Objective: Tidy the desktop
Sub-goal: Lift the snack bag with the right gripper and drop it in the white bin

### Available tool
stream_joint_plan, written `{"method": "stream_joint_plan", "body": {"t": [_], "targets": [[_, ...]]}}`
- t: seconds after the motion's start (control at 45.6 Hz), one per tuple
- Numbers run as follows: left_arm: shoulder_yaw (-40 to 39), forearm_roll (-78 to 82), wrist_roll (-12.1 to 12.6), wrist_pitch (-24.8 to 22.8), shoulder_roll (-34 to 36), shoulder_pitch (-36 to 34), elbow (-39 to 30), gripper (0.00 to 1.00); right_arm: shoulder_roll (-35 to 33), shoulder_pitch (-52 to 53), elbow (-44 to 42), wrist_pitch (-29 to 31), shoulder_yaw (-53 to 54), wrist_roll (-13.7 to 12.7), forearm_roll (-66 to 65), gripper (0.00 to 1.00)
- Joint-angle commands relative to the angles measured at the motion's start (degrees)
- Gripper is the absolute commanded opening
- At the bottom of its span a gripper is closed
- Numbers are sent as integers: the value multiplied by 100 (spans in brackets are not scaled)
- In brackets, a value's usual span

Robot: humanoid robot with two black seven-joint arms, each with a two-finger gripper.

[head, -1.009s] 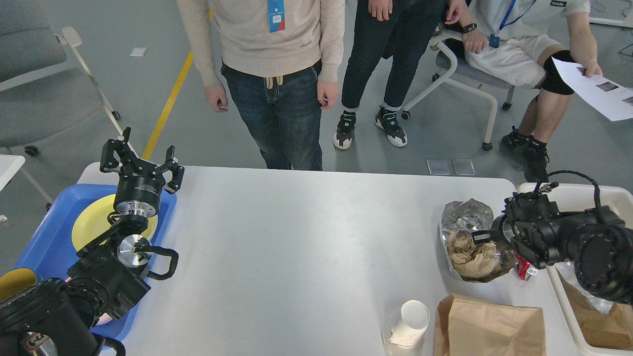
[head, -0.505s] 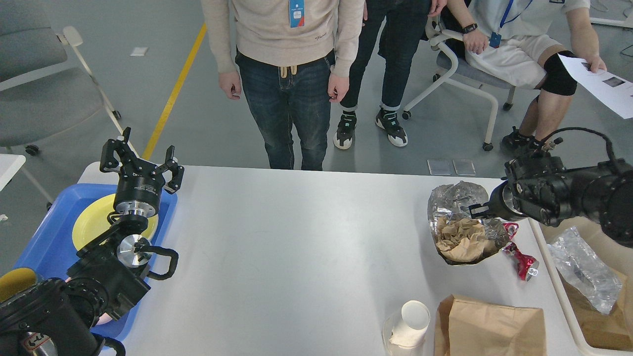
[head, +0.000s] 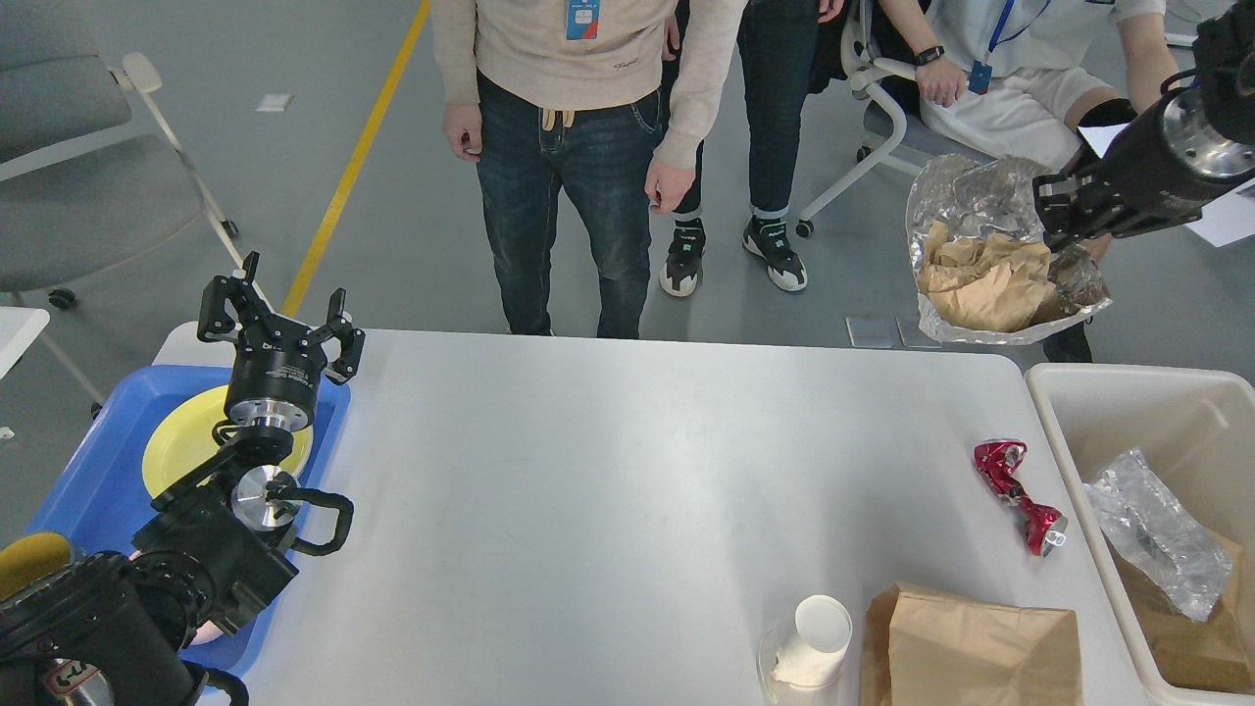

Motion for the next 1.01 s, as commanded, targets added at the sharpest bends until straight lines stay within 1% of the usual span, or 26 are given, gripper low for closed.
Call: {"method": "stream_joint_plan", "body": {"t": [0.0, 0.132, 0.307, 0.351, 0.461, 0.592, 0.702, 0.812, 0.878, 0.899, 0.943, 0.965, 0.987], "targets": [[0, 1, 0, 0, 3, 0, 0, 97, -81, 117, -18, 33, -4, -10, -10, 0], [0, 1, 0, 0, 3, 0, 0, 97, -178, -137, -377, -116, -83, -10, -27, 0], [0, 1, 0, 0, 3, 0, 0, 97, -467, -1481, -1335, -591, -110, -19, -27, 0], [0, 1, 0, 0, 3, 8, 0, 97, -687, -1930, -1599, -828, -92, -27, -27, 0], [0, 1, 0, 0, 3, 0, 0, 96, -942, -2782, -1924, -1442, -39, -36, -10, 0], [0, 1, 0, 0, 3, 0, 0, 97, -1022, -4003, -2320, -2409, 48, -45, 61, 0], [0, 1, 0, 0, 3, 0, 0, 97, -978, -4979, -2663, -3130, 443, -45, 69, 0], [0, 1, 0, 0, 3, 0, 0, 97, -899, -5885, -3093, -3456, 979, -45, 61, 0], [0, 1, 0, 0, 3, 0, 0, 96, -715, -6254, -3444, -3474, 1156, -45, 61, 0], [0, 1, 0, 0, 3, 0, 0, 97, -653, -6351, -3567, -3474, 1191, -45, 61, 11], [0, 1, 0, 0, 3, 0, 0, 97, -574, -6501, -3787, -3500, 1252, -45, 61, 45], [0, 1, 0, 0, 3, 0, 0, 97, -539, -6545, -3867, -3518, 1279, -45, 69, 59], [0, 1, 0, 0, 3, 0, 0, 97, -521, -6580, -3920, -3518, 1314, -45, 69, 68]]}}
